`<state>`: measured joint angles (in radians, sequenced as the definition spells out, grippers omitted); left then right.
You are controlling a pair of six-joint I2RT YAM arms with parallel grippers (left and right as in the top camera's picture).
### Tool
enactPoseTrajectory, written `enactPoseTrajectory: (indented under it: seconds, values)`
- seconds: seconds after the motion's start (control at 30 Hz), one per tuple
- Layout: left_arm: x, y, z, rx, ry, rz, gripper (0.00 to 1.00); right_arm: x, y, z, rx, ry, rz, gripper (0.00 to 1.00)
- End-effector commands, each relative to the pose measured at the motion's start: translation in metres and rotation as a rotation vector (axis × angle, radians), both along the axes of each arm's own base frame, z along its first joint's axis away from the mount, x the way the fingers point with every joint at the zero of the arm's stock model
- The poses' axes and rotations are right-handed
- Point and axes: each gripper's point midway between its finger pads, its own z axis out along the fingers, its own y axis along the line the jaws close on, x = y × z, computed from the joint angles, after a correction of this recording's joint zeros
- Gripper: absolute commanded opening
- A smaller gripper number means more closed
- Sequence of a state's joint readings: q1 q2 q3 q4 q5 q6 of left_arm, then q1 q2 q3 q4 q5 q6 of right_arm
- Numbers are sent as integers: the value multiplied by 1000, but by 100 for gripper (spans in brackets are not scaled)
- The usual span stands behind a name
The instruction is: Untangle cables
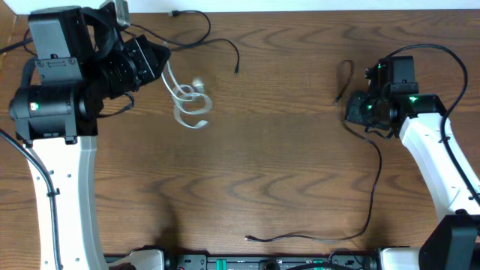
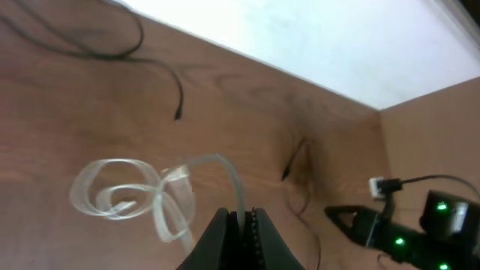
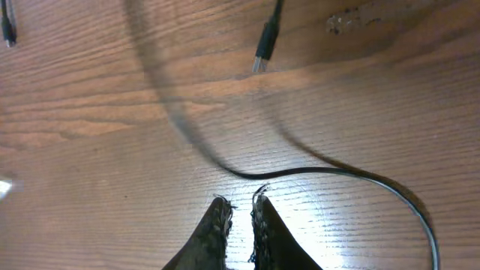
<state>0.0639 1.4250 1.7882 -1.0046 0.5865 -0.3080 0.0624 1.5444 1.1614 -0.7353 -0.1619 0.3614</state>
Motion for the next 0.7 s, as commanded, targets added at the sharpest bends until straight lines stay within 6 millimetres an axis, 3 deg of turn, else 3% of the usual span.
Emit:
enactPoseTrajectory:
  seconds: [0.0, 0.17, 0.2, 0.23, 0.27, 0.43, 0.67]
  values:
    - [-3, 32, -17, 147, 57, 135, 7, -6, 2, -5, -4, 21, 15, 9]
    - [-6, 78, -50, 306, 198, 356, 8, -7, 3, -6, 0, 27, 17, 18]
    - [-4, 82, -55, 325, 212, 370, 8, -7, 2, -6, 0, 28, 17, 25]
    - [1, 88, -62, 349, 229, 387, 8, -7, 2, -6, 0, 28, 17, 40]
    - [6, 94, -66, 370, 236, 407, 8, -7, 2, -6, 0, 28, 17, 42]
    - [33, 125, -78, 426, 229, 500, 8, -9, 2, -7, -1, 36, 17, 46]
    - [85, 182, -81, 405, 111, 633, 7, -9, 2, -7, -2, 36, 17, 59]
